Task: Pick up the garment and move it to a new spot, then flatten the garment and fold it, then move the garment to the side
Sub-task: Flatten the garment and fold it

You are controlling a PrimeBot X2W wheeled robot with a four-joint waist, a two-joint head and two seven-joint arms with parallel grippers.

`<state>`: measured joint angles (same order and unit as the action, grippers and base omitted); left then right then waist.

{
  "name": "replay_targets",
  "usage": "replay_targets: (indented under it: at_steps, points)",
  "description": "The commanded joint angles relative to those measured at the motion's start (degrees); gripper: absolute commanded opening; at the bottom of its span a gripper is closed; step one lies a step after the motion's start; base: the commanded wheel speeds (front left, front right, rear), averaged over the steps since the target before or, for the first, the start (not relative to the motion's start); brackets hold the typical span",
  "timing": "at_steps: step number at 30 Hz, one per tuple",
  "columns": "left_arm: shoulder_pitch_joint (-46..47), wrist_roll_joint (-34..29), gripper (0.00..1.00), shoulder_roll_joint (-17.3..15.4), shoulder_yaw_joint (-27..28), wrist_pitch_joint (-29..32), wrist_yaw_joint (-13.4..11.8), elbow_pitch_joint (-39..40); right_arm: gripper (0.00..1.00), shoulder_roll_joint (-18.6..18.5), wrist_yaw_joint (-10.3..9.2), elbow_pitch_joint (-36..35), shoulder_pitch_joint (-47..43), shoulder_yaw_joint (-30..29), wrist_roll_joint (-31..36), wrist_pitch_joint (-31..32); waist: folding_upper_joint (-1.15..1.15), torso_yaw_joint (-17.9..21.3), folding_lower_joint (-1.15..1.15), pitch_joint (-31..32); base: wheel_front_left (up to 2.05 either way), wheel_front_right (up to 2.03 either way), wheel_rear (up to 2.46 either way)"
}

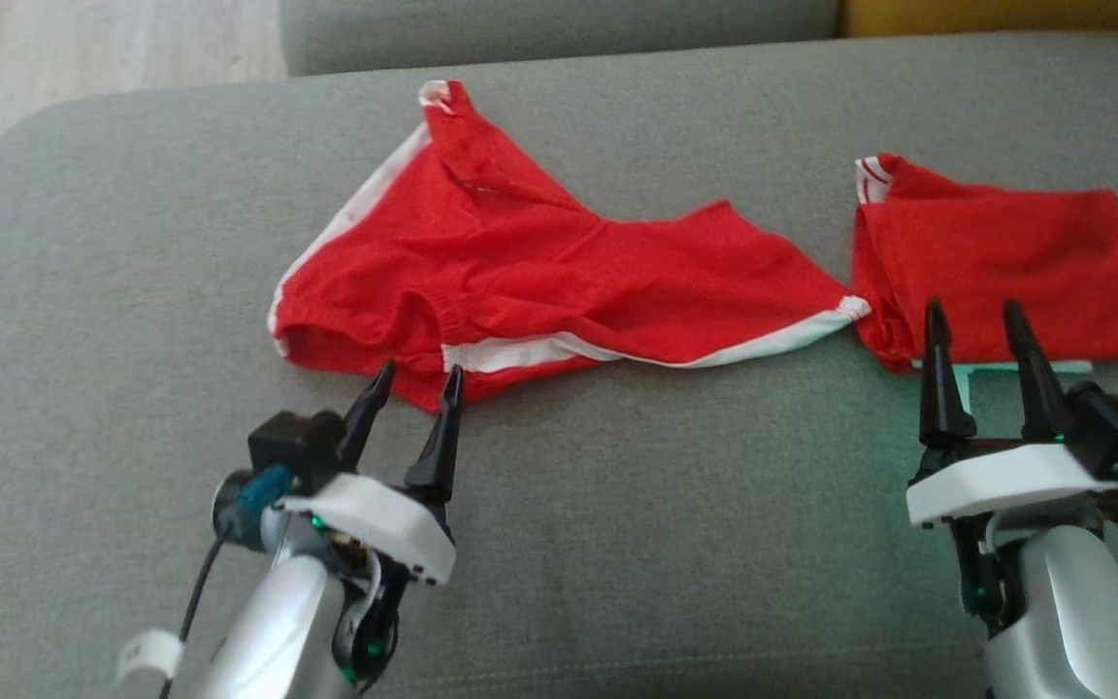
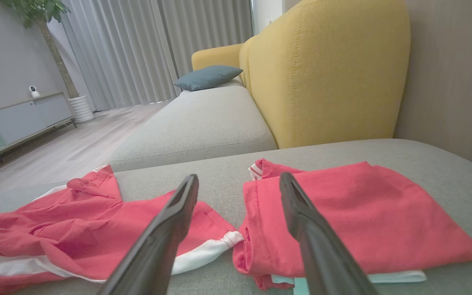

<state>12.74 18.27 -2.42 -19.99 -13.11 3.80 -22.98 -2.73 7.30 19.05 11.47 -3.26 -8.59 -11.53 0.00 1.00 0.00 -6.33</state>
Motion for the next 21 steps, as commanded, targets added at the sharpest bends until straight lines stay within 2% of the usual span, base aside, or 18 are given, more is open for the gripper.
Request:
replay_targets:
  at_steps: [1,10,21]
  points:
    - [3.5,0.0,1.0,-0.6,1.3,0.2,0.4,0.8,1.0,-0.1,0.19,-2.3,1.3,1.5,-0.3,0.0,0.0,1.1,0.0,-1.0,0.0,0.0,0.0]
    - [9.6,-0.5,1.0,-1.8,1.4,0.0,0.4,-8.3,1.0,-0.1,0.19,-3.4,1.9,1.7,-1.1,-0.2,0.0,3.8,0.0,-3.4,0.0,0.0,0.0]
    - [11.9,-0.1,1.0,-2.0,0.6,-0.9,1.1,-12.5,1.0,-0.1,0.19,-3.4,2.0,1.7,-1.5,-0.7,0.0,5.0,0.0,-4.2,0.0,0.0,0.0]
